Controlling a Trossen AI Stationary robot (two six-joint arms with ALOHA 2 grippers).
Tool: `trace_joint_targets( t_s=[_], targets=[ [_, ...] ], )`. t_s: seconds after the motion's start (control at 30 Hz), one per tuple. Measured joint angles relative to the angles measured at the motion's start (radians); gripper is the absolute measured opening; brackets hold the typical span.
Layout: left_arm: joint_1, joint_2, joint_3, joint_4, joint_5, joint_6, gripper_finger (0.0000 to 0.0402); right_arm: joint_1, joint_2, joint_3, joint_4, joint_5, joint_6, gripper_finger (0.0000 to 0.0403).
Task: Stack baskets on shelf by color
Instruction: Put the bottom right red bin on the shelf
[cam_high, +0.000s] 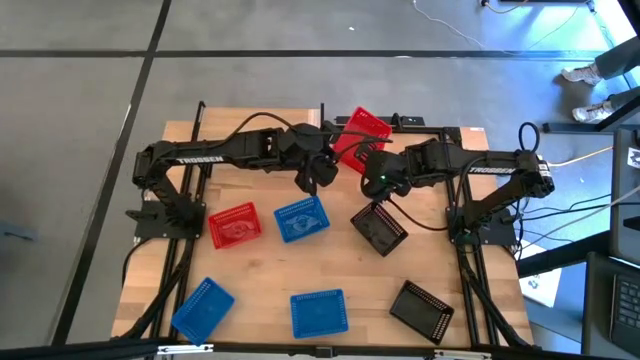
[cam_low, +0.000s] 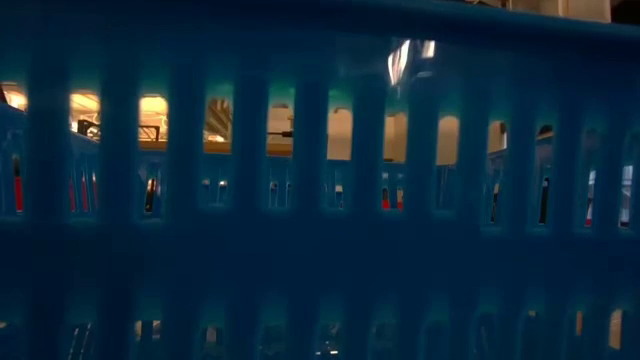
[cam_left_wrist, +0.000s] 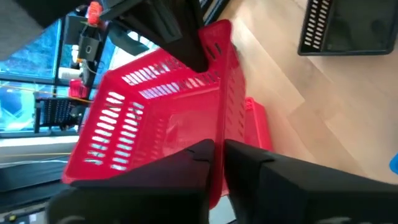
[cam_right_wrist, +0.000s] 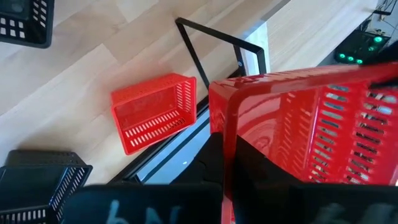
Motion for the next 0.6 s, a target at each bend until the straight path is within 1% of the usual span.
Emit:
trace_joint_targets(
  t_s=[0.17, 0.47, 0.6],
  targets=[
    [0.000, 0.000, 0.000, 0.000, 0.000, -0.003, 0.0004, 0.000, 0.000, 0.000, 0.000, 0.000, 0.001, 0.0007],
    [-0.005, 0.000, 0.000, -0.004, -0.011, -0.005, 0.0002, -0.001, 0.000, 0.000, 0.044, 0.000, 0.002, 0.0043],
    [-0.005, -0.001, 0.000, -0.031, -0.006, -0.007, 0.0001, 0.000, 0.000, -0.001, 0.056, -0.006, 0.001, 0.0066]
  ],
)
